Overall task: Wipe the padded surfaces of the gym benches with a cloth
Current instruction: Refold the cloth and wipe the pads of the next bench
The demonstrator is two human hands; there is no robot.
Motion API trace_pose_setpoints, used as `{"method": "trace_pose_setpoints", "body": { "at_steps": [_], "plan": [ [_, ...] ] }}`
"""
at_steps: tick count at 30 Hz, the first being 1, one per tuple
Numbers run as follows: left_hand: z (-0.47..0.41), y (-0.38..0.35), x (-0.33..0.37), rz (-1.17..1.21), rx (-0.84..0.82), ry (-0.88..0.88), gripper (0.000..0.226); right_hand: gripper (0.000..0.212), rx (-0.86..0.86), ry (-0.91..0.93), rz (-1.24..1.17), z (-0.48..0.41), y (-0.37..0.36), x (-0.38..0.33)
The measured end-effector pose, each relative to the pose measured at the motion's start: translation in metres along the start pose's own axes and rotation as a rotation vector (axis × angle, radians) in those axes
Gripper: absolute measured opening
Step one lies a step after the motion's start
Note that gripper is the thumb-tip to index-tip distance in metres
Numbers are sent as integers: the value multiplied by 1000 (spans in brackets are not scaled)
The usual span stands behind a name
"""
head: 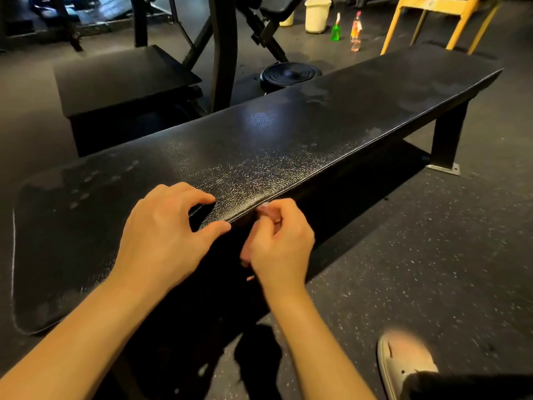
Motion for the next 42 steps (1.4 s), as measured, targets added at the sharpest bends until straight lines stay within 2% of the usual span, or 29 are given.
{"method": "trace_pose_setpoints", "body": {
  "at_steps": [4, 9, 11, 14, 16, 19, 21, 23, 26, 28, 30, 31, 33, 35, 37, 41, 42],
  "plan": [
    [4, 1, 0, 15, -16, -12, 47, 9, 93, -148, 43, -26, 18, 40],
    [3, 2, 0, 12, -17, -18, 47, 4, 222, -356, -58, -1, 12, 40],
    [3, 1, 0, 17, -15, -13, 47, 10, 187, -301, -82, 14, 1, 16],
    [2, 2, -1, 7, -8, -12, 46, 11, 78, -121, -73, 27, -12, -17],
    [1, 1, -1, 12, -17, -22, 47, 12, 70, -85, 18, 11, -5, -4],
    [3, 1, -1, 36, -23, -22, 50, 15, 180, -301, 122, -34, 29, 53],
    [3, 1, -1, 44, -24, -21, 50, 14, 189, -388, 119, -49, 43, 67],
    [1, 0, -1, 43, -31, -15, 49, 13, 179, -331, 102, -35, 34, 48],
    [-2, 0, -1, 18, -5, 6, 46, 7, 18, -81, 40, 15, -8, -10],
    [-2, 1, 0, 8, -3, 10, 46, 9, -53, 12, 49, 22, -18, -15],
    [0, 0, 0, 4, -27, -5, 46, 18, 47, -49, 123, -5, -1, 12],
    [3, -1, 0, 7, -42, -16, 46, 21, 95, -144, 153, -21, 12, 32],
    [7, 3, -4, 45, -66, -18, 43, 19, 149, -317, 150, -42, 30, 65],
    [9, 10, -11, 86, -99, 3, 42, 13, 149, -358, 128, -39, 33, 62],
    [9, 18, -16, 77, -127, 0, 43, 8, 94, -253, 61, -12, 14, 24],
    [8, 29, -31, 16, -178, 11, 45, 7, -306, -11, -129, 88, -53, -68],
    [9, 32, -37, 4, -196, 26, 46, 7, -332, 31, -138, 94, -55, -72]
  ]
}}
Point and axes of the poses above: each hand's wrist, its own z-axis away from the middle knuckle, its own y-axis out of the back of the hand, x = y × z, the point moved 10 cm from there along -z, towards the middle knuckle, and after that the axes turned 12 degrees about y, right-handed, at the moved point
